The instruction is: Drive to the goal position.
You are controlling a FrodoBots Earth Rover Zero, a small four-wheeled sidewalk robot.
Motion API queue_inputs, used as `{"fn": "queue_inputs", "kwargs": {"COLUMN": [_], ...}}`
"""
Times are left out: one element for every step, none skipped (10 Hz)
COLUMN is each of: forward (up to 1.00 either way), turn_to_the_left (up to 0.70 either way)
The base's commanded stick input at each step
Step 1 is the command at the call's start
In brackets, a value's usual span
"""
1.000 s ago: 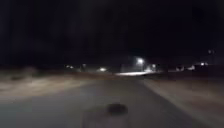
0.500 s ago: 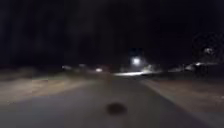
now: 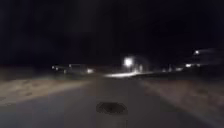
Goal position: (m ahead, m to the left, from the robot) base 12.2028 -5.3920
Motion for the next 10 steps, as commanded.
{"fn": "queue_inputs", "kwargs": {"forward": [1.00, 1.00, 1.00, 1.00, 1.00, 1.00, 1.00, 1.00, 1.00, 1.00], "turn_to_the_left": [0.00, 0.00, 0.00, 0.00, 0.00, 0.00, 0.00, 0.00, 0.00, 0.00]}}
